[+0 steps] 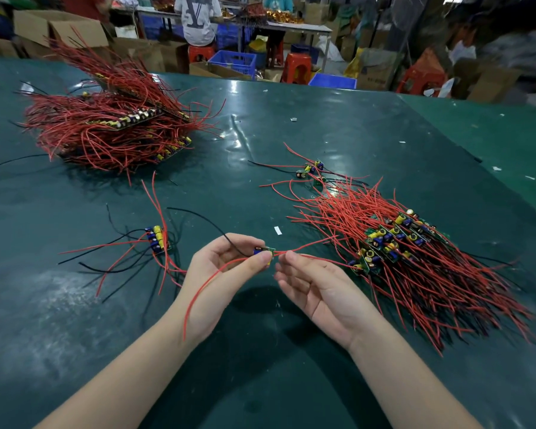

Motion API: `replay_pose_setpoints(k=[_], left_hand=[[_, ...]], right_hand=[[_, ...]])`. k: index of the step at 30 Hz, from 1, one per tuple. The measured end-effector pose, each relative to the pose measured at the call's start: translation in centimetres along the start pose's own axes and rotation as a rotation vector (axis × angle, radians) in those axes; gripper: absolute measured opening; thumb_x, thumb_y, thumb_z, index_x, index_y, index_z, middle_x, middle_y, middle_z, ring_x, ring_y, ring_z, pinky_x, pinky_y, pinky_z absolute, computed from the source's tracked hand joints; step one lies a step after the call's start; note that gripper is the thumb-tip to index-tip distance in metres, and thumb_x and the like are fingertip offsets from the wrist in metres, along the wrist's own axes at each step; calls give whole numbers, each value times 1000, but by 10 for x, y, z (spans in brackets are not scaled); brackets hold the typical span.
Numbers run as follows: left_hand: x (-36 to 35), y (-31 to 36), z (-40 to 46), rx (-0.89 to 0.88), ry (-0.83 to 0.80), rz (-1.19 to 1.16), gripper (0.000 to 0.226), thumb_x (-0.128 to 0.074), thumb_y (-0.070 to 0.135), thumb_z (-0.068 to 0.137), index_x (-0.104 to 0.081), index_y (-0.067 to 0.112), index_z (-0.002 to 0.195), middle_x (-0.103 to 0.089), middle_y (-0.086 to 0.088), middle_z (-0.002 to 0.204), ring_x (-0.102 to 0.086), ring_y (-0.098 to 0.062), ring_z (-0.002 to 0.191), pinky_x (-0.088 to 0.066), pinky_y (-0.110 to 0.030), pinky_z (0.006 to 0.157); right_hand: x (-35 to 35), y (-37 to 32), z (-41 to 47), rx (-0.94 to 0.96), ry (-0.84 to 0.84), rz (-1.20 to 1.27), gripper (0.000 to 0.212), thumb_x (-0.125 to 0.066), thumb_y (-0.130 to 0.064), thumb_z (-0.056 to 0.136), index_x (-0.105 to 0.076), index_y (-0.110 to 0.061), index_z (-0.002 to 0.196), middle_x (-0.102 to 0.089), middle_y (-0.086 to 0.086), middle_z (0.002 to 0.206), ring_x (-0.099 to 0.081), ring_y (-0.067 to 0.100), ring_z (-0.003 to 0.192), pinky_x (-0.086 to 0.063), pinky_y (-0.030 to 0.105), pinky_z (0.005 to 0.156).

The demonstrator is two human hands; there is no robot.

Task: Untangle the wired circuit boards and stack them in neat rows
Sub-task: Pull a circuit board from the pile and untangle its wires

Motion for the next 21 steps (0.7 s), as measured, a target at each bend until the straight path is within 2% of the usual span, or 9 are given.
replay_pose_setpoints(k=[3,7,14,18,21], left_hand=[[-1,0,-1,-11,1,38,20,-79,21,62,-75,20,81,-72,-5,82,-66,-15,80,-55,-23,82],[-3,4,-3,-71,2,125,17,-79,19,64,-74,18,80,-72,-1,78,-66,-9,75,-52,-16,74],[-2,4,-3,-49,28,141,21,-80,25,59,-76,19,79,-74,-6,79,-69,-14,73,-53,-18,71],[0,3,-4,-36,31,144,26,-81,28,57,-77,21,81,-75,-5,80,-71,-14,74,-53,-18,70],[1,3,-4,-43,22,152,23,-81,25,59,-77,22,82,-75,-4,81,-71,-13,75,-54,-18,73]], right_hand=[[1,-1,0,6,28,-20,8,-73,-19,69,-77,-12,69,-73,8,75,-71,14,65,-55,20,56],[3,-2,0,-9,56,-51,8,-75,-22,66,-76,-14,64,-72,7,73,-71,15,63,-54,20,55],[7,-6,0,113,54,-193,8,-76,-19,63,-75,-12,66,-71,11,71,-71,19,62,-55,22,58],[8,-7,-1,138,55,-262,5,-76,-15,66,-73,-12,65,-70,12,70,-70,20,61,-55,23,59],[7,-8,-2,158,51,-323,15,-73,-7,77,-73,-13,63,-69,10,68,-68,18,58,-55,23,58]])
Point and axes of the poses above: each hand's wrist, its own z-axis towards the middle knuckle, its own x-axis out of the back of the hand, y = z × x, the point moved 3 cm from there along z, towards the middle knuckle
